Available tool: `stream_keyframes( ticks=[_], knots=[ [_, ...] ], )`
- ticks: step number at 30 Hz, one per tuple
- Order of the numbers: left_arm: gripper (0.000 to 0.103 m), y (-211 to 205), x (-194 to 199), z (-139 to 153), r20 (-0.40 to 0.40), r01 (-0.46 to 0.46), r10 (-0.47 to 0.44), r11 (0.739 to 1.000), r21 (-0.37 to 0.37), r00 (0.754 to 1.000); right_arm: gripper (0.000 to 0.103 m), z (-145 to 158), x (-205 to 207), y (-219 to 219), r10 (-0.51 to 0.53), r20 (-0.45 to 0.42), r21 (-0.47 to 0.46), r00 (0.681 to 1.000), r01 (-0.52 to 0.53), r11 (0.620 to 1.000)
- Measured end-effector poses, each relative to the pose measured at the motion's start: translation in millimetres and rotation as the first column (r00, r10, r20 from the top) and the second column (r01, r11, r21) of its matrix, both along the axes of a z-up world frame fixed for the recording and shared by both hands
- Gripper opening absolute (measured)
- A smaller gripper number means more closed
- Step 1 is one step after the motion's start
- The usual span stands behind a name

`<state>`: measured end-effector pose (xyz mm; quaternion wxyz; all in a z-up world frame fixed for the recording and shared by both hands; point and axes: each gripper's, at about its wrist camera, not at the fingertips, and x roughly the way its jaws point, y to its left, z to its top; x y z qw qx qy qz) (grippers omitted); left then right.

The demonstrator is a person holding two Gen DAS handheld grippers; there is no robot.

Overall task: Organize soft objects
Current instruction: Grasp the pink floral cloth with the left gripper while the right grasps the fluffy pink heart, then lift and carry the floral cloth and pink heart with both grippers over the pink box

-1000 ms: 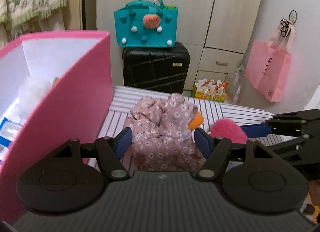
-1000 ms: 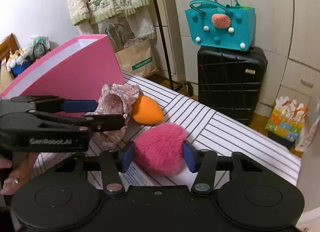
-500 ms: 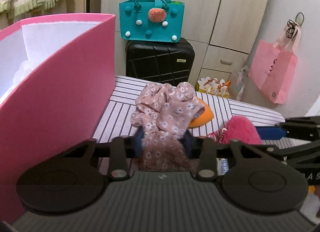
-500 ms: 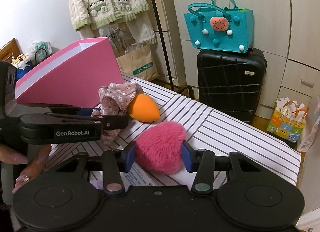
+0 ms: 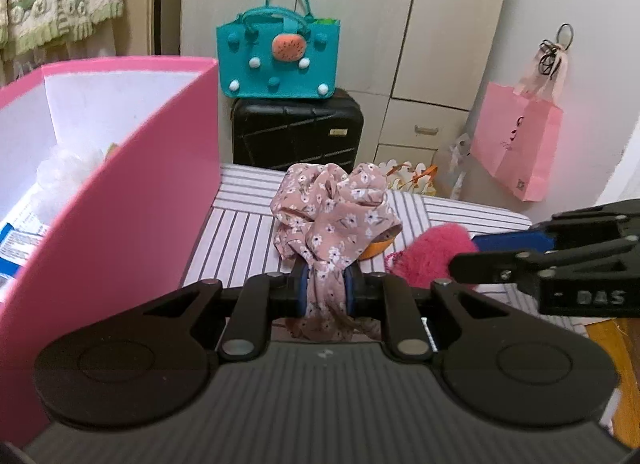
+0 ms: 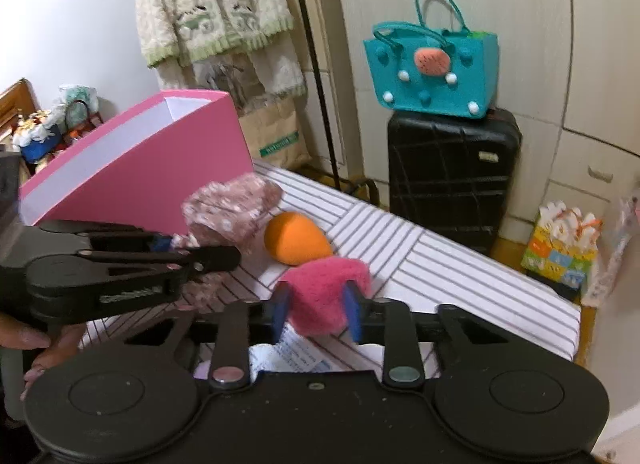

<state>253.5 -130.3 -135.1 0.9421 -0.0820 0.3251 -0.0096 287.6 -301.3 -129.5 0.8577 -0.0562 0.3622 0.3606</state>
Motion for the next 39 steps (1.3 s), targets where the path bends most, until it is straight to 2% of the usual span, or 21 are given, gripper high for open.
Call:
stream_keyframes(
  ticks=[3,5,7,11,13,15,17,21,24,32,35,39],
  knots=[
    [0.016,1,-9,7,0.024,0.014,-0.015,1.0,0.006,1.0,0.031,-1,-2,3,-0.012,-0.006,-0.028,1.0,0.012,1.0],
    [0.016,1,-14,11,0.035,0.031,-0.031,1.0,0.002,0.999,0.036,-3,1,5,-0.03,-0.028,-0.039,0.999,0.029,0.999],
    [0.016,1,-18,14,0.04,0.041,-0.041,0.999,-0.001,0.998,0.055,-3,6,9,-0.054,-0.044,-0.06,0.998,0.052,0.997],
    [0.016,1,-24,17,0.047,0.053,-0.054,0.999,0.005,0.997,0.064,-6,18,19,-0.066,-0.074,-0.095,0.995,0.059,0.994],
    [0.016,2,-27,19,0.045,0.061,-0.061,0.998,0.003,0.997,0.073,-9,24,24,-0.065,-0.088,-0.104,0.994,0.055,0.993],
    [0.016,1,-30,19,0.043,0.07,-0.07,0.998,0.004,0.997,0.073,-13,29,26,-0.071,-0.096,-0.1,0.993,0.061,0.993],
    [0.016,2,-32,19,0.032,0.077,-0.077,0.997,0.005,0.996,0.06,-19,34,27,-0.079,-0.123,-0.101,0.989,0.066,0.993],
    [0.016,3,-34,20,0.008,0.104,-0.103,0.995,-0.011,0.995,0.053,-16,25,25,-0.095,-0.103,-0.103,0.99,0.084,0.991],
    [0.016,3,-39,23,0.007,0.125,-0.125,0.992,-0.002,0.992,0.053,-3,13,23,-0.121,-0.066,-0.093,0.991,0.114,0.989],
    [0.016,9,-55,37,-0.012,0.185,-0.186,0.982,-0.04,0.982,0.053,33,-28,18,-0.135,-0.029,-0.047,0.99,0.133,0.99],
    [0.016,15,-63,43,-0.034,0.225,-0.229,0.97,-0.096,0.973,0.053,43,-42,16,-0.148,-0.034,-0.034,0.988,0.146,0.989],
    [0.016,20,-79,51,-0.058,0.273,-0.282,0.954,-0.125,0.958,0.054,55,-67,16,-0.143,-0.034,-0.012,0.989,0.143,0.99]
  ],
)
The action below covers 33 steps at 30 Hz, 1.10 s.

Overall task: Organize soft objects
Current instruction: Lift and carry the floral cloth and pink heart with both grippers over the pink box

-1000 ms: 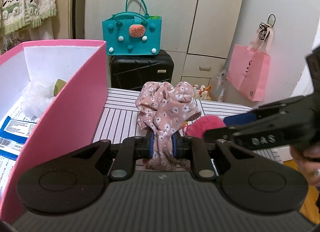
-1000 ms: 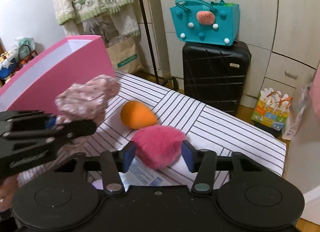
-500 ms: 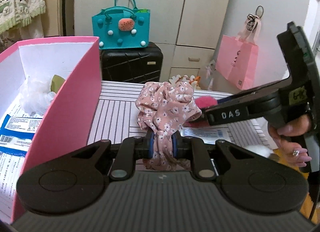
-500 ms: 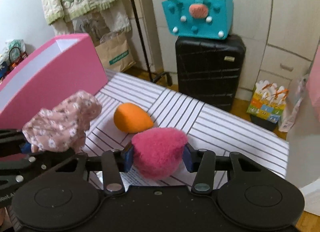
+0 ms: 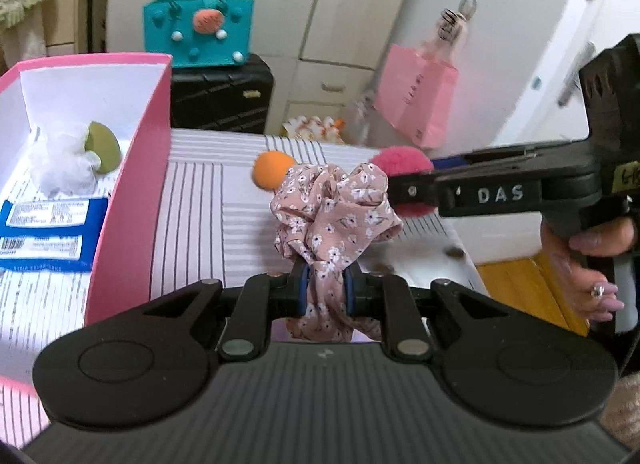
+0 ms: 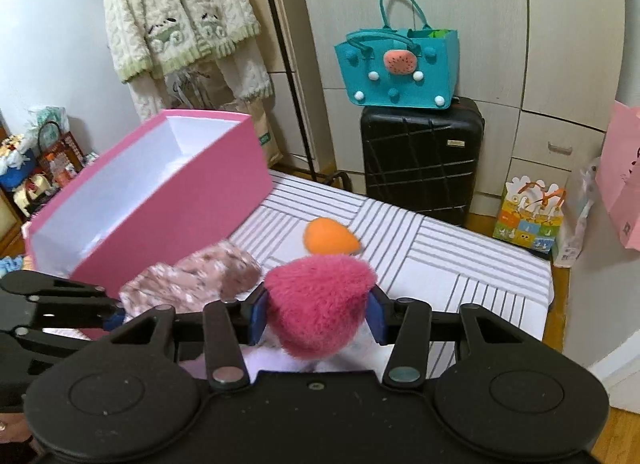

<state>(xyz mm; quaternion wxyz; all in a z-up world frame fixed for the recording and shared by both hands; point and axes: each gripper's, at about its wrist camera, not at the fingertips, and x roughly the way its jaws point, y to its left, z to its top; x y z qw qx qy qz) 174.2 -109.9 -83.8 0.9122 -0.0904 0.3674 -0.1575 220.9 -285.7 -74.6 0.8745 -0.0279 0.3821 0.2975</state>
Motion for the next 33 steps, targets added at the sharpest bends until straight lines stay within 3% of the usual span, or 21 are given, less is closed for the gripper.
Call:
stream_keyframes(
  ticks=[13,27,33],
  knots=[
    [0.016,10,-59,19,-0.043,0.154,-0.15,0.982,0.108,0.988,0.054,10,-68,15,0.015,-0.063,0.003,0.998,-0.014,1.0],
    [0.016,48,-106,28,-0.175,0.275,-0.254,0.955,0.108,0.951,0.055,20,-117,31,0.065,-0.13,0.043,0.989,-0.059,0.997],
    [0.016,75,-109,40,-0.262,0.312,-0.291,0.949,0.041,0.92,0.055,32,-129,41,0.097,-0.168,0.106,0.981,-0.079,0.991]
  ],
)
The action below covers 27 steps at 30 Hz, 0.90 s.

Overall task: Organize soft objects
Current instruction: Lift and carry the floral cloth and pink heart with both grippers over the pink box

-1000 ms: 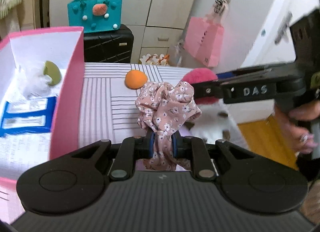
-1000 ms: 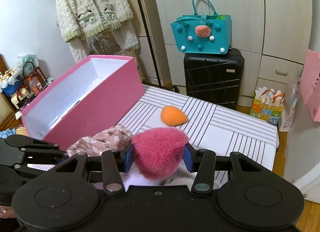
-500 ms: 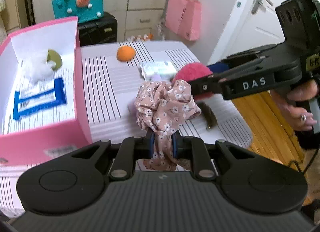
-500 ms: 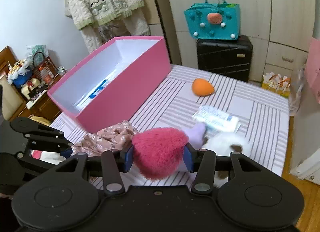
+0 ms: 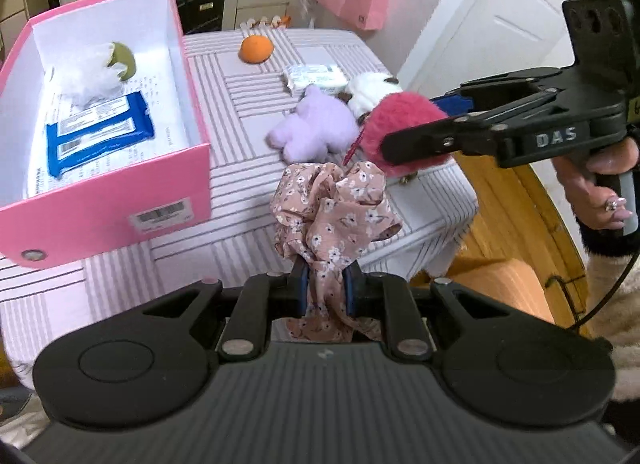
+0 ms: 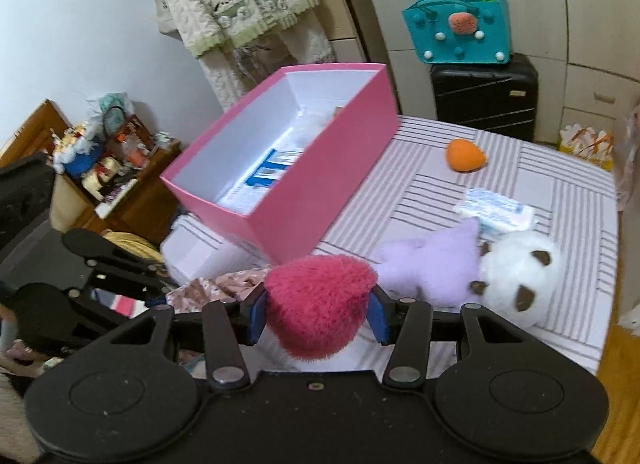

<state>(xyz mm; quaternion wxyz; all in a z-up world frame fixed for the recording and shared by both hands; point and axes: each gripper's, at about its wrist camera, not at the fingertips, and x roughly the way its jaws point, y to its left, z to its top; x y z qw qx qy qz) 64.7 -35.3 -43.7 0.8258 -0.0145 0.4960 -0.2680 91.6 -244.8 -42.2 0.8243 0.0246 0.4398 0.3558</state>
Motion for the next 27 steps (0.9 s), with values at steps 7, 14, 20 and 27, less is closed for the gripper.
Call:
stream_keyframes(
  ticks=[7,14,20,27],
  knots=[
    [0.016,29,-4,20,-0.041,0.019,-0.017,0.998,0.063,0.999,0.055,23,-9,19,0.047,-0.019,0.055,0.999,-0.046,0.997],
    [0.016,62,-5,45,0.026,-0.013,0.011,0.994,0.11,1.0,0.055,40,-5,46,0.097,0.0,0.063,0.995,-0.097,0.993],
    [0.016,88,3,65,0.156,-0.072,0.054,0.991,0.109,0.986,0.055,54,10,74,0.13,0.039,0.052,0.991,-0.132,0.99],
    [0.016,108,34,73,0.286,-0.134,0.103,0.987,0.088,0.953,0.055,66,45,107,0.142,0.132,0.038,0.981,-0.149,0.988]
  ],
)
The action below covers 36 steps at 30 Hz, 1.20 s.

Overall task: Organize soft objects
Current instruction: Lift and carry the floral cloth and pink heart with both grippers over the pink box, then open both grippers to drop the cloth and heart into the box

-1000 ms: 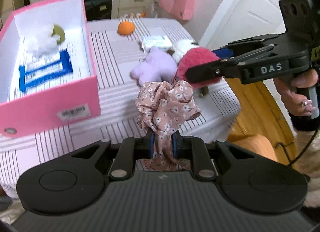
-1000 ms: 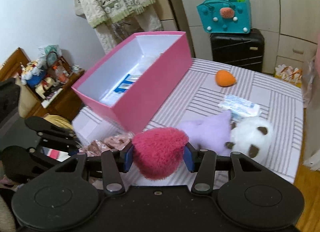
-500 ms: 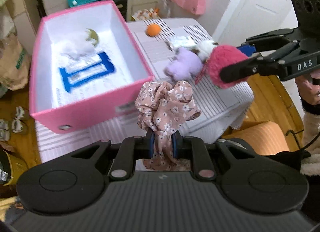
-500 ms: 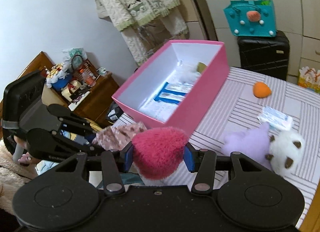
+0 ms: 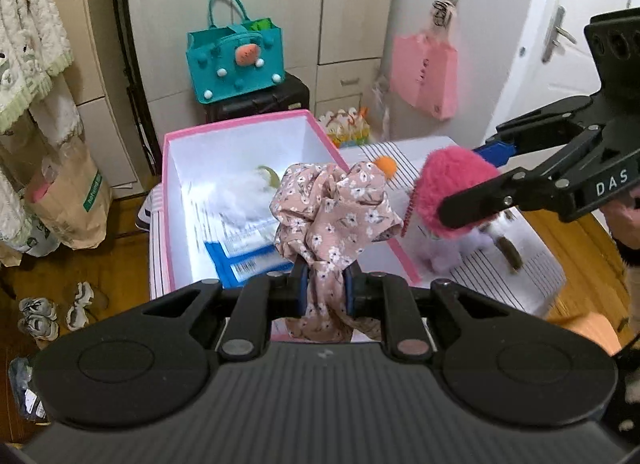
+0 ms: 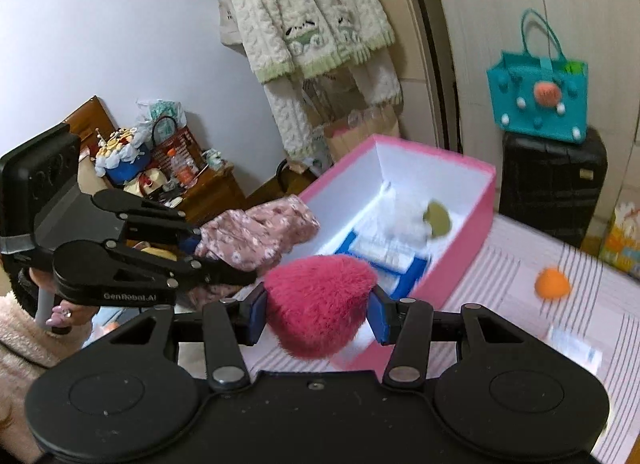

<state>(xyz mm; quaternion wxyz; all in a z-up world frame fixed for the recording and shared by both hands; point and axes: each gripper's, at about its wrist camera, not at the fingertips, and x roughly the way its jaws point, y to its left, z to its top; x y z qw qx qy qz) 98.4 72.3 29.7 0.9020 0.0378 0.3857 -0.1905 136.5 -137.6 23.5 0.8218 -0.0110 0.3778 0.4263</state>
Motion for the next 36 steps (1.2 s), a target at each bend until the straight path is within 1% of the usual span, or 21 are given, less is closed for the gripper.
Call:
stream_keyframes(
  ticks=[2,4,7,11,13,16,20,22,26,29,32,35,36],
  knots=[
    [0.016,3,14,-4,0.008,-0.011,0.011,1.0,-0.005,1.0,0.055,1,15,11,-0.006,0.038,-0.003,0.999,0.006,1.0],
    [0.016,3,28,-11,0.027,-0.023,0.022,1.0,0.013,0.999,0.055,0,33,20,-0.014,0.047,0.001,0.999,0.014,1.0],
    [0.016,3,53,-23,0.036,-0.045,0.044,0.998,0.039,0.998,0.055,-6,63,31,-0.02,0.026,0.017,0.999,0.019,1.0],
    [0.017,3,94,-43,0.024,-0.092,0.091,0.994,0.065,0.996,0.055,-19,105,49,-0.029,-0.029,0.02,0.999,0.029,0.999],
    [0.017,0,111,-51,0.055,-0.122,0.116,0.985,0.118,0.992,0.055,-27,125,57,-0.041,-0.058,0.021,0.997,0.043,0.999],
    [0.017,-4,134,-61,0.104,-0.153,0.134,0.966,0.209,0.986,0.055,-39,153,66,-0.068,-0.089,0.018,0.994,0.07,0.997],
    [0.018,-7,161,-71,0.126,-0.178,0.147,0.943,0.281,0.981,0.055,-54,181,72,-0.082,-0.104,0.005,0.991,0.083,0.997],
    [0.018,-10,174,-77,0.105,-0.163,0.138,0.942,0.294,0.985,0.055,-61,189,75,-0.082,-0.124,0.006,0.989,0.083,0.996],
    [0.02,-15,195,-89,0.046,-0.139,0.131,0.95,0.281,0.99,0.055,-71,200,79,-0.104,-0.128,-0.015,0.986,0.103,0.995],
    [0.02,-17,203,-97,0.011,-0.126,0.128,0.953,0.276,0.992,0.055,-77,204,79,-0.117,-0.109,-0.041,0.987,0.113,0.993],
    [0.02,-17,212,-104,-0.034,-0.121,0.134,0.96,0.252,0.99,0.056,-79,203,79,-0.122,-0.083,-0.077,0.989,0.115,0.99],
    [0.02,-18,216,-110,-0.02,-0.124,0.136,0.95,0.286,0.991,0.057,-79,202,79,-0.132,-0.047,-0.12,0.99,0.126,0.985],
    [0.021,-18,218,-111,-0.02,-0.13,0.142,0.947,0.293,0.99,0.059,-79,201,79,-0.133,-0.037,-0.132,0.99,0.127,0.983]
  ],
)
